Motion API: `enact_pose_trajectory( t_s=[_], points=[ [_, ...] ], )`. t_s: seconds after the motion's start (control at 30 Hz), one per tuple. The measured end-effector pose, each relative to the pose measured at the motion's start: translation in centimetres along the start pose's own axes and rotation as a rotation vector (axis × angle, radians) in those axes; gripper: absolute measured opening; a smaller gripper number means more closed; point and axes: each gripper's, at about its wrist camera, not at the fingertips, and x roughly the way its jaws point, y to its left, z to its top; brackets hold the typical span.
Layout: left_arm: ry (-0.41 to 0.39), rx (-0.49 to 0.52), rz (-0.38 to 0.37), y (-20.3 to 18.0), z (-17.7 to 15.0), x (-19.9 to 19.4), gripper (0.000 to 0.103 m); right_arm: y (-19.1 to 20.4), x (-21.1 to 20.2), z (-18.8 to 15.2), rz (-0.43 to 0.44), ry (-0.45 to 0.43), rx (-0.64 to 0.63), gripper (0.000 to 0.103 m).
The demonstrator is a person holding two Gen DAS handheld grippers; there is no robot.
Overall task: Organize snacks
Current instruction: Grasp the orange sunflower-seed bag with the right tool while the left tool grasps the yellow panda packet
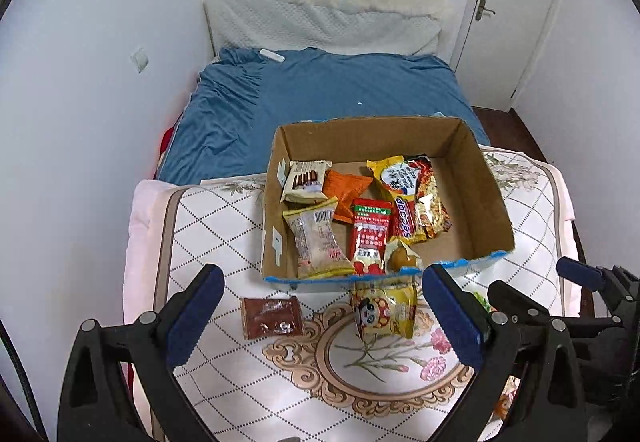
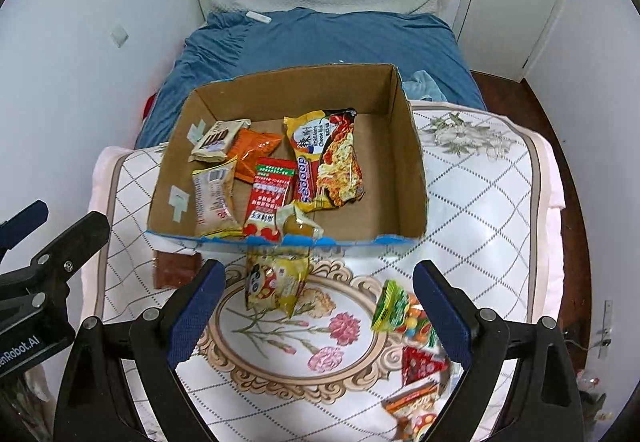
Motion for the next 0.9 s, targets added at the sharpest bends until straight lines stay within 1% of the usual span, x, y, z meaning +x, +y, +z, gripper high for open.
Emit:
enact_pose_trajectory(
  t_s=[0.07, 0.2, 0.33, 0.5, 0.53, 0.6, 0.67, 0.8, 0.9],
  points=[
    [0.007, 0.001, -0.004, -0.2, -1.4, -0.3, 0.102, -0.4, -0.2, -1.1, 0.011, 0.005, 0.019, 0.097],
    [0.041, -0.01, -0.013, -0.6, -4.6, 0.0, 0.102, -2.8, 0.1, -4.4, 0.052, 0.039, 0.1, 0.098],
    [0.125, -0.018, -0.042, -2.2, -8.4, 1.7, 0.102, -7.2, 0.9, -8.7, 0.06, 0.1, 0.204, 0.098],
    [0.239, -0.003, -0.068, -5.8, -12.4, 4.5, 0.102, -14.4, 2.3, -15.3, 0.044, 0.182, 0.387, 0.098],
    [0.262, 0.003, -0.075, -6.6, -13.1, 5.1, 0.102, -15.3, 2.6, -16.2, 0.039, 0.192, 0.403, 0.098],
    [0.29, 0.028, -0.068, -8.2, -14.3, 6.0, 0.102, -16.7, 3.5, -18.0, 0.009, 0.222, 0.399, 0.098],
    [0.312, 0.053, -0.053, -9.2, -15.3, 6.7, 0.102, -17.3, 5.0, -19.2, -0.007, 0.269, 0.353, 0.098],
    [0.368, 0.071, -0.024, -10.1, -17.3, 8.5, 0.102, -16.9, 8.5, -21.0, -0.017, 0.365, 0.242, 0.098],
    [0.396, 0.077, 0.001, -10.2, -18.3, 9.4, 0.102, -16.3, 11.7, -21.8, -0.001, 0.426, 0.193, 0.098]
  ],
)
